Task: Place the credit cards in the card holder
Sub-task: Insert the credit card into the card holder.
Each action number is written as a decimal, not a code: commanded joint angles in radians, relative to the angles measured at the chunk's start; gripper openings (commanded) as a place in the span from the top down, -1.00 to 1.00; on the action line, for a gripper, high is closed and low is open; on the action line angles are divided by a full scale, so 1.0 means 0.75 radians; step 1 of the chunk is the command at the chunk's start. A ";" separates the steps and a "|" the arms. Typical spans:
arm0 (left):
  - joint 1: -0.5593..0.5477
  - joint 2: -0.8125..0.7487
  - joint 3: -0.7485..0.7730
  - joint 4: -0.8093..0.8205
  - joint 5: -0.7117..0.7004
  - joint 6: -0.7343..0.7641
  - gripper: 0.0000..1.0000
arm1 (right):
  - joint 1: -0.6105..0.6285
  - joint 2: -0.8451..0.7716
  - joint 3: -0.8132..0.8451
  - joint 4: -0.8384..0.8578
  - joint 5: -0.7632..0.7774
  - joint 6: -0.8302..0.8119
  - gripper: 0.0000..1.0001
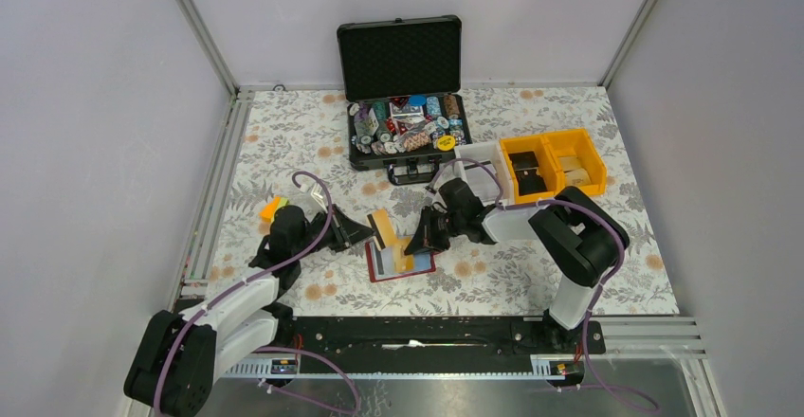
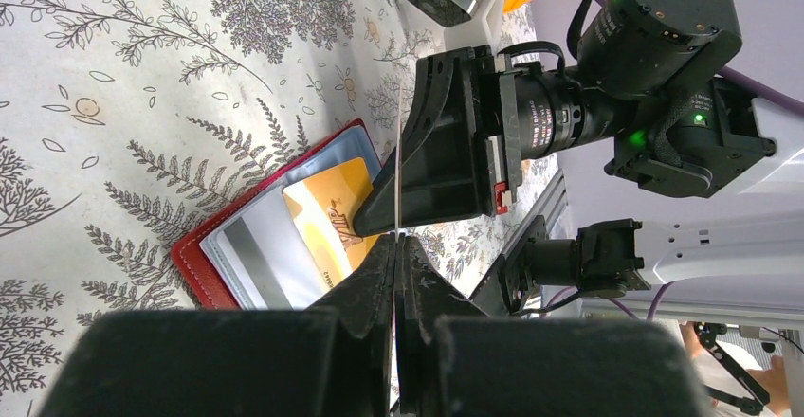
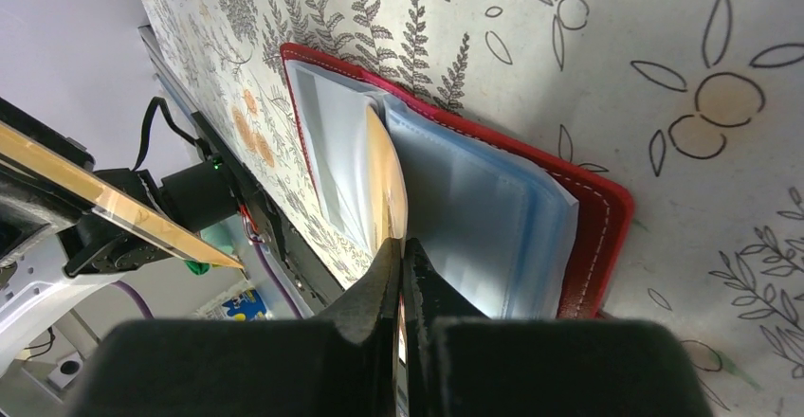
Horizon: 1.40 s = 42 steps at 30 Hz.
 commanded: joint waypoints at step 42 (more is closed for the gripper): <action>-0.003 -0.001 -0.007 0.045 -0.026 0.032 1.00 | 0.052 0.103 0.075 -0.260 0.061 -0.105 1.00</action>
